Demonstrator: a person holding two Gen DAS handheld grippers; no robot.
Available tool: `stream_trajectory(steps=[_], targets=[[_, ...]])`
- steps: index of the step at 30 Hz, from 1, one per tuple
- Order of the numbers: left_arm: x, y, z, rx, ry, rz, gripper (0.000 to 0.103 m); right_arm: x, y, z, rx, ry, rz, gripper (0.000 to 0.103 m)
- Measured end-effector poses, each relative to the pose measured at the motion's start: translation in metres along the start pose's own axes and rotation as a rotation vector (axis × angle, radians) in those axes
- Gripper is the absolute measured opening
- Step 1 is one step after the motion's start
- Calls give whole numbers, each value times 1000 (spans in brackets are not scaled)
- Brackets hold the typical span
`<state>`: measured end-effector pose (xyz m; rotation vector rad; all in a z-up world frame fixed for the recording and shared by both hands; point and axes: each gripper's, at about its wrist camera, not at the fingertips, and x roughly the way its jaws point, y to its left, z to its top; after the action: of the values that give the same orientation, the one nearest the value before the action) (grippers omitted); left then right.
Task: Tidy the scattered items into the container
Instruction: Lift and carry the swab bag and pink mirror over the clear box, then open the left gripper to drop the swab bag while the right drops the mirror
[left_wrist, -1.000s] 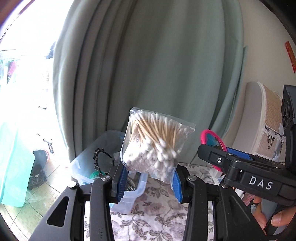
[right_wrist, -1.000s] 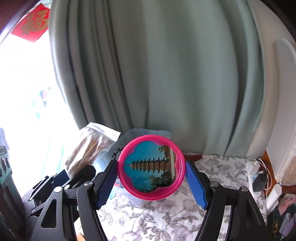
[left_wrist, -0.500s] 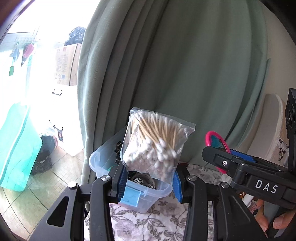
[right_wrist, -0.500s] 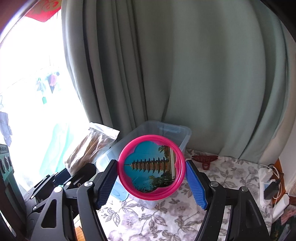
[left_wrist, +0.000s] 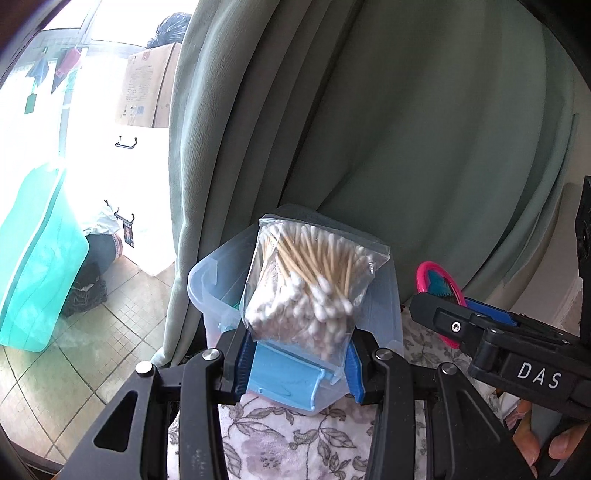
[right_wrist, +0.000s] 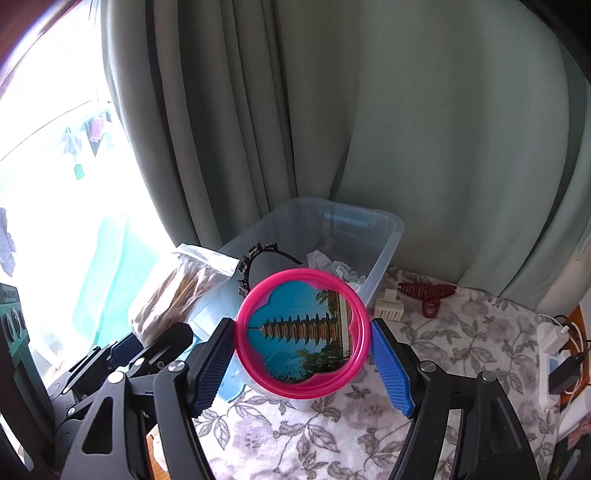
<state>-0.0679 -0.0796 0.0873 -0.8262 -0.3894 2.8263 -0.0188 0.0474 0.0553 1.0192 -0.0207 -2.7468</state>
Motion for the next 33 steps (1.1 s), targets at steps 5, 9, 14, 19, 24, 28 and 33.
stream_trajectory(steps=[5,9,14,19,24,28,33], targets=[[17,8,1,-8,7,16,43,18,-1,1,-2,29,6,75],[29,13,4,-10,4,26,43,25,0,5,-7,37,12,75],[46,20,8,-8,5,32,43,40,-4,9,-11,44,18,75],[65,26,6,-9,18,35,43,54,-9,8,-9,64,23,75],[70,20,-2,6,18,41,43,62,-14,8,-2,78,33,75],[71,13,-10,12,19,40,43,65,-15,9,-3,78,33,75],[81,10,-9,20,24,46,43,70,-17,10,-4,78,33,75]])
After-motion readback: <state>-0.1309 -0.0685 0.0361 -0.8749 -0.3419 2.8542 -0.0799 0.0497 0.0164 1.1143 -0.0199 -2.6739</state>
